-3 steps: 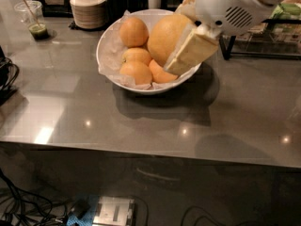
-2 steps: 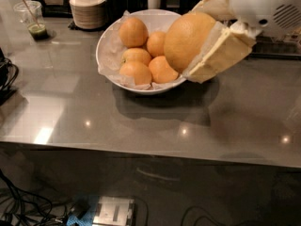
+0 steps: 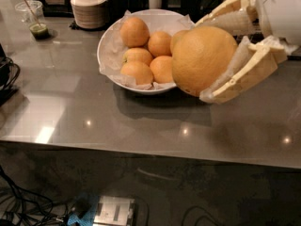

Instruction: Pick orange from white bowl

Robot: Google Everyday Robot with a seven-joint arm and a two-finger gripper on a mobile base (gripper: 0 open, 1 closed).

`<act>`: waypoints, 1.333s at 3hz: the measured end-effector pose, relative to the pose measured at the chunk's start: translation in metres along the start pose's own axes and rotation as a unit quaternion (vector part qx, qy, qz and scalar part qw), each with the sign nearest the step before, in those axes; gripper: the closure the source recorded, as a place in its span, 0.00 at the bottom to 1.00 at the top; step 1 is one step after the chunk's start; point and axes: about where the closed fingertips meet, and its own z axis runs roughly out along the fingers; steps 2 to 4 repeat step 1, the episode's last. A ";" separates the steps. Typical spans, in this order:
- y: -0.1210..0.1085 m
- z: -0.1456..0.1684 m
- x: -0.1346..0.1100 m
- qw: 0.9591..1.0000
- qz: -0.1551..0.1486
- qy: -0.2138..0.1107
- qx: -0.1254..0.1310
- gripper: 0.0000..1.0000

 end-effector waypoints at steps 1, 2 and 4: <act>0.000 0.000 0.000 1.000 0.000 0.000 0.000 1.00; 0.000 0.000 0.000 1.000 0.000 0.000 0.000 1.00; 0.000 0.000 0.000 1.000 0.000 0.000 0.000 1.00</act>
Offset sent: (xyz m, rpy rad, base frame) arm 0.0000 0.0000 0.0000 0.0000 0.0000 0.0000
